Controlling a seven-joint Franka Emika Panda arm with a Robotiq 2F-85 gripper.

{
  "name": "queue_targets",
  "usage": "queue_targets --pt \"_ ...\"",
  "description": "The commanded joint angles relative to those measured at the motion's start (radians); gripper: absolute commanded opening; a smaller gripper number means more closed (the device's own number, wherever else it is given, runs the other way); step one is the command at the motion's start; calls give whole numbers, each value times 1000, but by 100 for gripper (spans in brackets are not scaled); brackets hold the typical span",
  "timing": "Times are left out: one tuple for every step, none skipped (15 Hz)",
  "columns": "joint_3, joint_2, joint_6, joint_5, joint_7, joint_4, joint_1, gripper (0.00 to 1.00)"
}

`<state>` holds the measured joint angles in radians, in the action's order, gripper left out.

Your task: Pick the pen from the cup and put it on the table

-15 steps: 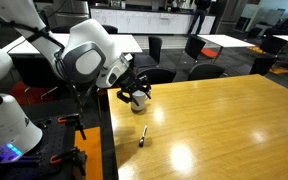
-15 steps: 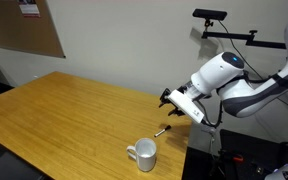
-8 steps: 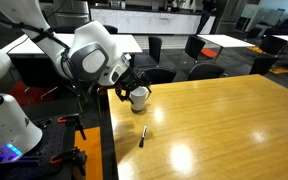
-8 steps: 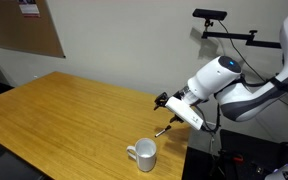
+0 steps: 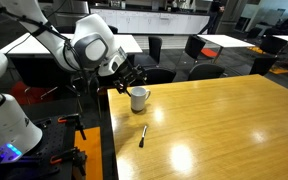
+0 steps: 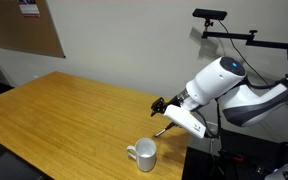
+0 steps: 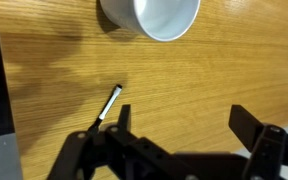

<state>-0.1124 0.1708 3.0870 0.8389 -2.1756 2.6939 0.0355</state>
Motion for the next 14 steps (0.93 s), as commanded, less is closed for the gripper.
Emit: queue_targets --pt "0 76 -96 -42 70 6 -53 100" --pt "-2 90 -118 -47 92 4 -67 100" --pt "-4 105 -137 -56 120 4 -82 100" --pt "-9 121 -157 -68 166 5 -103 100" --pt "-12 138 -179 -75 210 2 -118 100" --pt "-27 151 -187 -96 285 5 -147 100" --pt "39 162 -183 -169 389 13 -96 100" --pt "-50 180 -204 -166 442 10 -191 100" --pt "-56 197 -214 -197 515 10 -203 100" --pt "-85 214 -223 -230 600 13 -238 100" --pt "-110 234 -251 -268 675 10 -275 100" --pt "-138 255 -291 -305 755 5 -314 100" --pt "-172 274 -326 -336 834 3 -354 100" --pt "-188 297 -375 -368 906 -5 -376 100"
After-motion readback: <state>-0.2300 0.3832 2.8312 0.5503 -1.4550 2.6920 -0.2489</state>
